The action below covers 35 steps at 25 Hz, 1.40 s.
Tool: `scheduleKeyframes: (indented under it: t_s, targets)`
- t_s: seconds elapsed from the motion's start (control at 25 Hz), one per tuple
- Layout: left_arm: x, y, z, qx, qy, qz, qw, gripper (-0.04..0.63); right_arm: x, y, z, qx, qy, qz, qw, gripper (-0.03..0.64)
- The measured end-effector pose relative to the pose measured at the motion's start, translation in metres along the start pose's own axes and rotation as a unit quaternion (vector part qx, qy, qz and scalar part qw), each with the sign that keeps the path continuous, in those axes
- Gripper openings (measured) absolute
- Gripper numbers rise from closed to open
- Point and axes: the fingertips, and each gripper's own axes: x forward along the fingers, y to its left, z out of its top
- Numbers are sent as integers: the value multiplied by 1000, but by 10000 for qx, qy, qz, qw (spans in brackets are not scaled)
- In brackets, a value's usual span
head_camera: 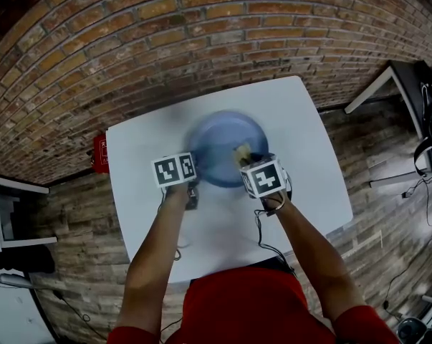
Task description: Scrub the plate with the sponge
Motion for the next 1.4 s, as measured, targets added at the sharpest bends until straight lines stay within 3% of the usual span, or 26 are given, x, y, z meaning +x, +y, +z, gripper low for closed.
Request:
scheduleKeyframes:
  t_s: [0.4,0.56,0.68,0.8,1.0,1.24,1.4]
  targets:
    - [-24,-1,8,226,-473,228,9984,114,-21,-3,16,145,-384,140,9991,120]
    - [-50,-6,26,388,-1024,222,9937,112,-37,-3,37,100,-817,204,9964,120]
    - [-74,-24,42,375,-1569,-49,9869,77,-52,2,55,27,-1320,349,9906,120]
    - [-105,-53,58,507,-2192,-429,9734,44,-78,13,74,-97,-2001,565,9781,120]
    - [-160,-97,77,1307,-3066,-667,9405,28,-133,36,103,-415,-3104,924,9452,120]
    - [-204,-131,79,1898,-3584,-721,9112,18,-196,53,115,-657,-4084,1136,9033,120]
    - [-226,-148,72,2061,-3827,-845,8966,15,-223,59,110,-667,-4440,1264,8845,120]
